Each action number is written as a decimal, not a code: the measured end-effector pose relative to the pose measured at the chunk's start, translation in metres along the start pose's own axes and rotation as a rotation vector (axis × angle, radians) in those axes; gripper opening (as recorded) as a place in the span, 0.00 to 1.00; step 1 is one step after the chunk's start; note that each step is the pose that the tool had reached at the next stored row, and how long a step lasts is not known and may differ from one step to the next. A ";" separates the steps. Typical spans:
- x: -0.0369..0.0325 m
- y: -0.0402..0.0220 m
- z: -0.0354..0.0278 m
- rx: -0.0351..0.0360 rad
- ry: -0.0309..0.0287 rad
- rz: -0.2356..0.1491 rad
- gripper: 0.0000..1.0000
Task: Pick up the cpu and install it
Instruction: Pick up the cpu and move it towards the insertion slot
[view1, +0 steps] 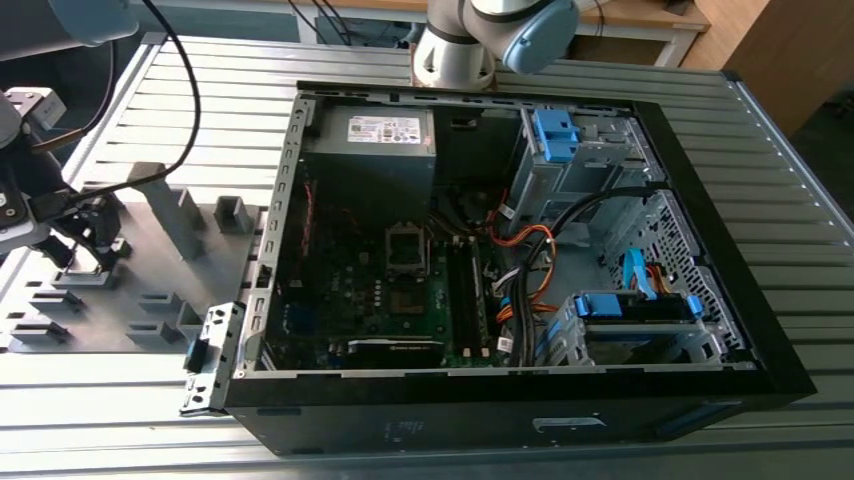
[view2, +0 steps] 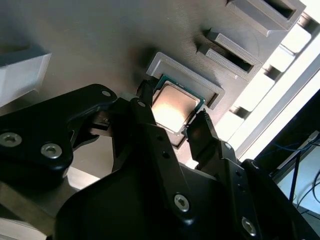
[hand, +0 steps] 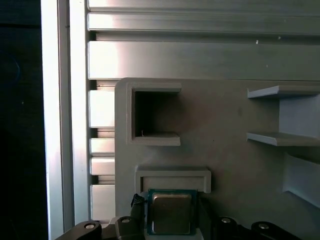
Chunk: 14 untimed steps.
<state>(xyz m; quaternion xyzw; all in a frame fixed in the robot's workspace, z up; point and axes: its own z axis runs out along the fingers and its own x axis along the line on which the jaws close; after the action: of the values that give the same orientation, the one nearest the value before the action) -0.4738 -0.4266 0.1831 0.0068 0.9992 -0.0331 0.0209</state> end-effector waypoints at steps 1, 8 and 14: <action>0.0000 0.0000 0.0000 0.0000 -0.0001 -0.002 0.55; 0.0000 -0.0001 -0.0010 -0.0002 -0.0001 -0.003 0.55; 0.0000 -0.0002 -0.0017 -0.0036 -0.0020 -0.003 0.55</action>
<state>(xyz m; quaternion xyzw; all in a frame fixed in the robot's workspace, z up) -0.4739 -0.4267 0.1848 0.0051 0.9993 -0.0313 0.0218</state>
